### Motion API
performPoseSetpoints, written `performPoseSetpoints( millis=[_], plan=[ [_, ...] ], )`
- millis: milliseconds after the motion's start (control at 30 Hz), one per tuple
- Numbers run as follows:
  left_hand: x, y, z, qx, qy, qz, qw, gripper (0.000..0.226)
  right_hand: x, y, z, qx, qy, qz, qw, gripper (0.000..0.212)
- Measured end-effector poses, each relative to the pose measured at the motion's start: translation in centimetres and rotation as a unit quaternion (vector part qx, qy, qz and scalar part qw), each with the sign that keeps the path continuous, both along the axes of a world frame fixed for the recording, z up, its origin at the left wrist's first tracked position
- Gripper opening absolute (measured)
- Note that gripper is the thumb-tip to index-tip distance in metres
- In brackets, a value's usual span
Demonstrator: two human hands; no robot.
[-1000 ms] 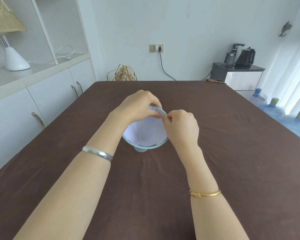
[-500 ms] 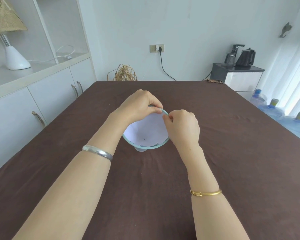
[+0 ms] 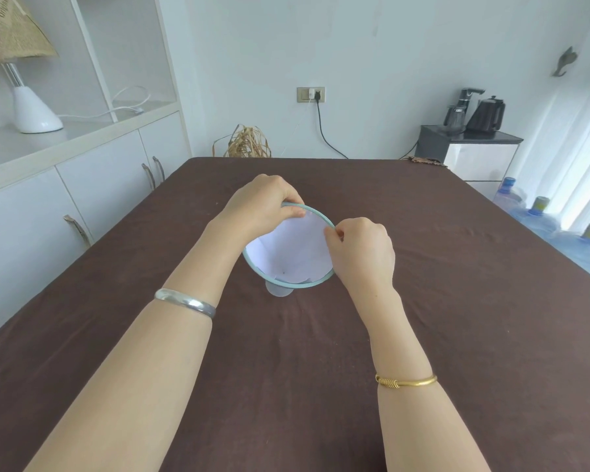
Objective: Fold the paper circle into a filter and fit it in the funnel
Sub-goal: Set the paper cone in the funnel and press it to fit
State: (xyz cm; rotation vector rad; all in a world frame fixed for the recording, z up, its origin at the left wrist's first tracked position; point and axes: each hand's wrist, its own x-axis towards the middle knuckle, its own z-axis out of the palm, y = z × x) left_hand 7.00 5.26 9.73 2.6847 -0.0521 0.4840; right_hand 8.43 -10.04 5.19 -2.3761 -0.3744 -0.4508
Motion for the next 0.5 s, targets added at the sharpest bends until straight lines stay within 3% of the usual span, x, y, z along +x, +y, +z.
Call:
performPoseSetpoints(
  millis=[500],
  plan=[
    [-0.58, 0.27, -0.71, 0.005, -0.017, 0.041, 0.999, 0.021, -0.5, -0.49, 0.46, -0.013, -0.002, -0.008, 1.0, 0.039]
  ],
)
